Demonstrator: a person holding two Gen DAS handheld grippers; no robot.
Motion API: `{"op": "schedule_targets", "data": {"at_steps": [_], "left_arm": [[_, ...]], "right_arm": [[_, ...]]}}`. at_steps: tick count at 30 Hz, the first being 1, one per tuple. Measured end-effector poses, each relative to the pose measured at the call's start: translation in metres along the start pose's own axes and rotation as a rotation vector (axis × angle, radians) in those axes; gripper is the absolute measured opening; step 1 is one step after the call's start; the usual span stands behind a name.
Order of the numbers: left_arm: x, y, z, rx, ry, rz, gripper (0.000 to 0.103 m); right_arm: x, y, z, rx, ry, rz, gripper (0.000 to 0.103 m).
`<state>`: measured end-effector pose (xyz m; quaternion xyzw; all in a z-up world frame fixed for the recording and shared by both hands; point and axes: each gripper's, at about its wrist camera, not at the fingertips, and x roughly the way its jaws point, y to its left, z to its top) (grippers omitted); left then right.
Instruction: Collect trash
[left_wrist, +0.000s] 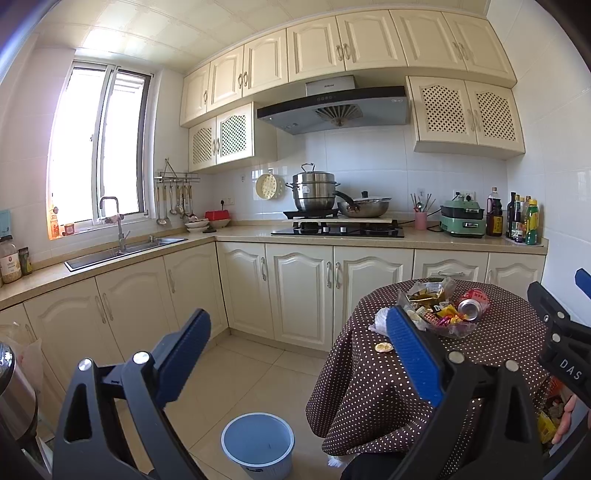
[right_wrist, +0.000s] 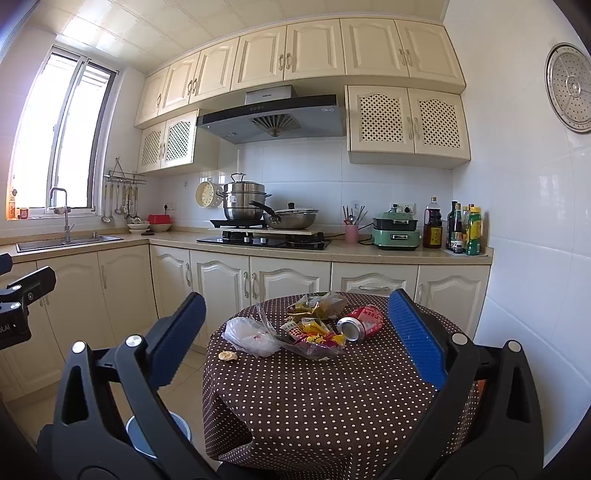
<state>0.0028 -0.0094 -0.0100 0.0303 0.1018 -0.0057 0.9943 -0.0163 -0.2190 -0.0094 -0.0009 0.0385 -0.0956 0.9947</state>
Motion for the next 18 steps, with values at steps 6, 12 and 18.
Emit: {"op": "schedule_targets", "data": {"at_steps": [6,12,18], "left_arm": [[0.0000,0.0002,0.0010,0.000,0.002,0.000,0.094],[-0.0006,-0.0009,0.0002,0.001,0.002,0.001,0.094],[0.0001,-0.0004,0.0006,0.001,0.002,0.000,0.094]], "right_arm": [[-0.0006,-0.0015,-0.0009,0.000,0.001,-0.001,0.097],[-0.0003,-0.0014,-0.0002,0.002,0.002,-0.001,0.097],[-0.0008,-0.0014,0.0010,0.002,0.009,-0.002,0.097]]}}
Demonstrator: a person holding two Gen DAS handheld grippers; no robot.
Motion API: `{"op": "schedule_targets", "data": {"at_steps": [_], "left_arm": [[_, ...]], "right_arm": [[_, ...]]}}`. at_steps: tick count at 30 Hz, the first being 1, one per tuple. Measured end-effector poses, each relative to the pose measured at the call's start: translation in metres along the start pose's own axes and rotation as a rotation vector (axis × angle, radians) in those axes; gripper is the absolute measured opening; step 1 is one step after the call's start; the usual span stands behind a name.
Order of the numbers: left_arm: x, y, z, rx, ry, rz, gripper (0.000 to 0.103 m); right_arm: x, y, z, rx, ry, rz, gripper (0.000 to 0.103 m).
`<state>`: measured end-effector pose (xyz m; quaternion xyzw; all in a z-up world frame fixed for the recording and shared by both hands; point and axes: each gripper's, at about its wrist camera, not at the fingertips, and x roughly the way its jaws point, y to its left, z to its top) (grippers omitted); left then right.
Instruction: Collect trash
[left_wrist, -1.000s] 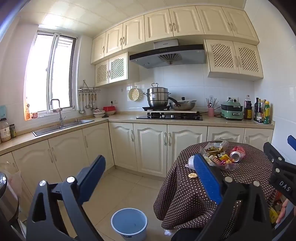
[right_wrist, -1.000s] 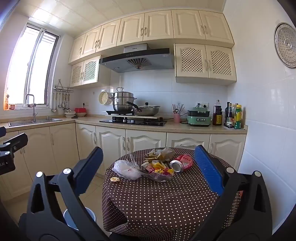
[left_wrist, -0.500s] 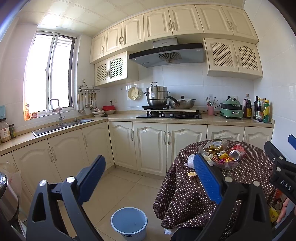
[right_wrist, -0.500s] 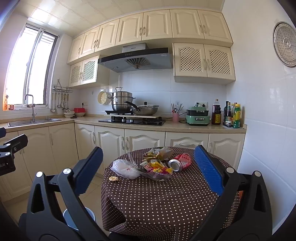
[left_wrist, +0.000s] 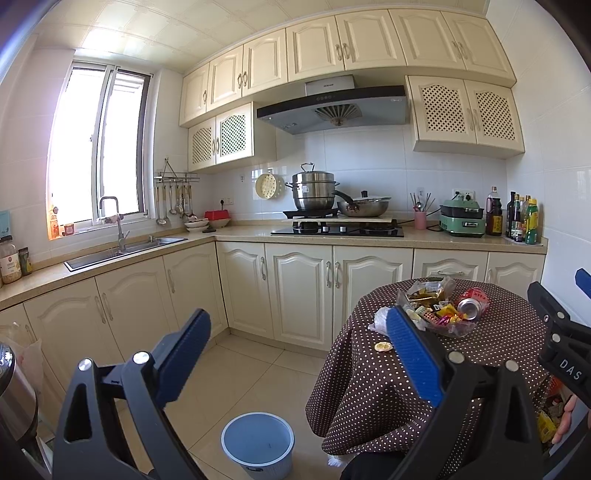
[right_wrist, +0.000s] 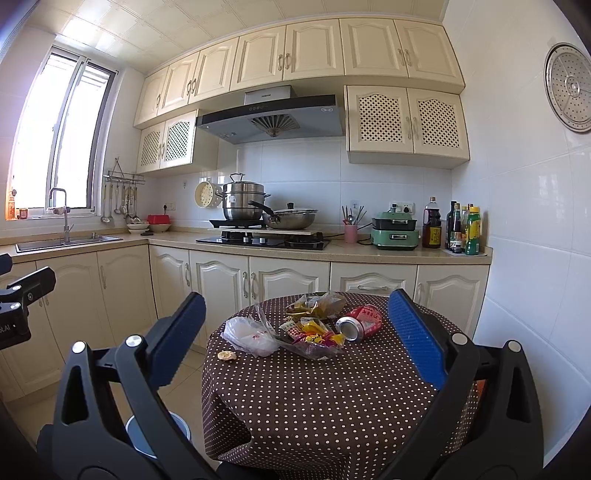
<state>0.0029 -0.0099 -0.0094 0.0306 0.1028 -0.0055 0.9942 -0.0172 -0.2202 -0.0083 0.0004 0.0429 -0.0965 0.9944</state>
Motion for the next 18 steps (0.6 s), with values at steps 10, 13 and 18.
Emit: {"op": "schedule_targets", "data": {"at_steps": [10,13,18], "left_arm": [[-0.0017,0.0018,0.0021,-0.001,-0.003,0.004,0.094],[-0.0018,0.0014,0.0031,0.000,-0.004,0.004,0.094],[-0.0010,0.0031,0.0029,0.000,-0.003,0.004,0.094]], "right_arm": [[0.0018,0.0020,-0.0006,0.001,0.003,0.001,0.097],[0.0017,0.0019,-0.0006,0.001,0.003,0.001,0.097],[0.0021,0.0033,0.0002,-0.001,0.004,0.003,0.097]]}}
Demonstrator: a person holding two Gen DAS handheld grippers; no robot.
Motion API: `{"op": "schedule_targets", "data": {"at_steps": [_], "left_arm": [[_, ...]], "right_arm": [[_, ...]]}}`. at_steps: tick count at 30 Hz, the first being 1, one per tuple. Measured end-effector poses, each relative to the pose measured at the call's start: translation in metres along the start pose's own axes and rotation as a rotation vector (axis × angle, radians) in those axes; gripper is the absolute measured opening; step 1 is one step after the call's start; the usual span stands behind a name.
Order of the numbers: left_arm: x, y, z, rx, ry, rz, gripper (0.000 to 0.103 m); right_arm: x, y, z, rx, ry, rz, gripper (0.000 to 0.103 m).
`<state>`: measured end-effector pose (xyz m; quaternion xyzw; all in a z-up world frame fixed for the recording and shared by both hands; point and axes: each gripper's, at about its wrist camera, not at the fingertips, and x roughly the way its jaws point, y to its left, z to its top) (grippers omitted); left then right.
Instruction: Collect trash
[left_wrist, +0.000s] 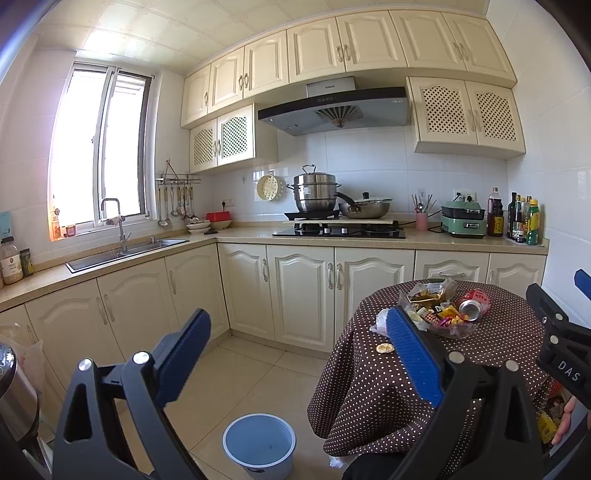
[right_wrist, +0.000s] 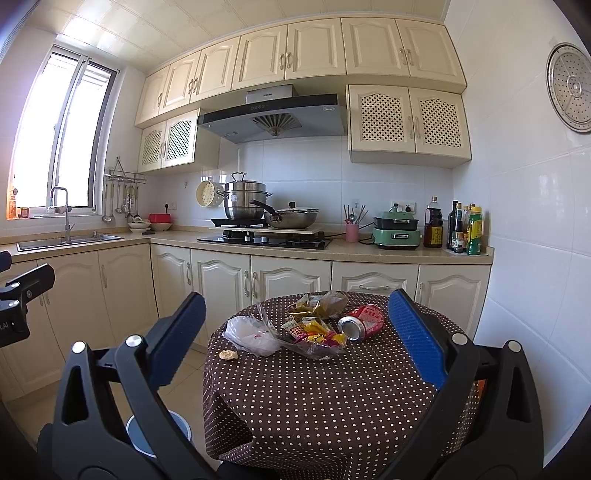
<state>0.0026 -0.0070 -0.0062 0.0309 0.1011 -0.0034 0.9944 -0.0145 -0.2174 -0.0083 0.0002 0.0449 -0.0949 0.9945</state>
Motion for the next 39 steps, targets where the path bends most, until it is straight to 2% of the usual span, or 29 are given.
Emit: {"op": "schedule_targets", "data": {"at_steps": [24,33,39], "left_arm": [[0.007,0.001,-0.002,0.009,0.019,-0.001,0.094],[0.029,-0.013,-0.008,0.040,0.066,-0.020,0.094],[0.068,-0.030,-0.021,0.063,0.145,-0.055,0.094]], "right_arm": [[0.010,0.001,-0.005,0.003,0.027,-0.001,0.097],[0.033,-0.016,-0.021,0.035,0.084,-0.023,0.097],[0.064,-0.034,-0.042,0.054,0.168,-0.049,0.097]]}}
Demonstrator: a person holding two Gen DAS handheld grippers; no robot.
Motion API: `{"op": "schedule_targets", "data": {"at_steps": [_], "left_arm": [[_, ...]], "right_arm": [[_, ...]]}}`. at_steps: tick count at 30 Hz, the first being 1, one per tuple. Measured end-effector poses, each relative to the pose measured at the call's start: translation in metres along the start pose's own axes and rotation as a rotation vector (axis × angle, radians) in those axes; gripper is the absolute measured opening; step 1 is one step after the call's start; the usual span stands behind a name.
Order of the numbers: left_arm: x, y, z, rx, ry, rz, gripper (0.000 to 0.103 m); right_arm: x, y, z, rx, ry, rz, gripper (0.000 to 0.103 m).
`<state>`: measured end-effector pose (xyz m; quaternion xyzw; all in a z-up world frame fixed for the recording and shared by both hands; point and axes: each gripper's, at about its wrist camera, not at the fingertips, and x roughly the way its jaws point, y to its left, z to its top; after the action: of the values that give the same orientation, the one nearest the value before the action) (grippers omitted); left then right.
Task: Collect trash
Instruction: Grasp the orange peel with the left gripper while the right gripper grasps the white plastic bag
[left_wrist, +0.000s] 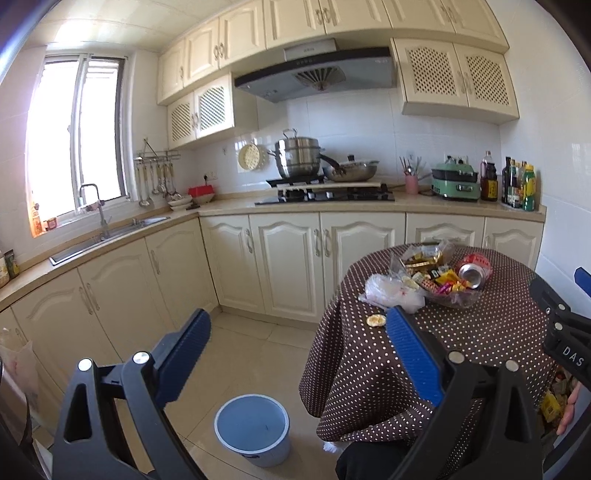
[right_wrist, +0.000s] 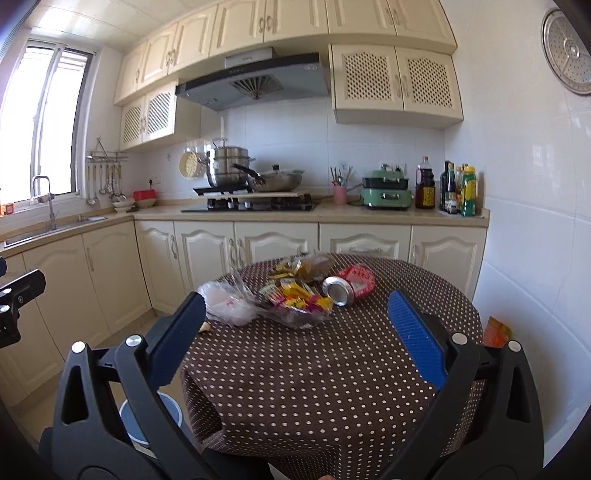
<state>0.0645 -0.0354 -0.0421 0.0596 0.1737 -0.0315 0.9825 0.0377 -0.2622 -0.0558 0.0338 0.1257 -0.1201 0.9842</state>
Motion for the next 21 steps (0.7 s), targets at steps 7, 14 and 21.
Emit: {"op": "schedule_targets", "data": {"at_steps": [7,14,21], "left_arm": [[0.078,-0.030,-0.013,0.034,0.151,-0.106,0.094],[0.162,-0.062,-0.024,0.049,0.282,-0.203,0.094],[0.224,-0.078,-0.029,0.058,0.349,-0.237,0.093]], "right_arm": [[0.062,-0.019,-0.026,0.035,0.158,-0.022,0.097],[0.113,-0.018,-0.034,0.054,0.259,-0.008,0.097],[0.152,-0.005,-0.034,0.040,0.324,-0.001,0.097]]}}
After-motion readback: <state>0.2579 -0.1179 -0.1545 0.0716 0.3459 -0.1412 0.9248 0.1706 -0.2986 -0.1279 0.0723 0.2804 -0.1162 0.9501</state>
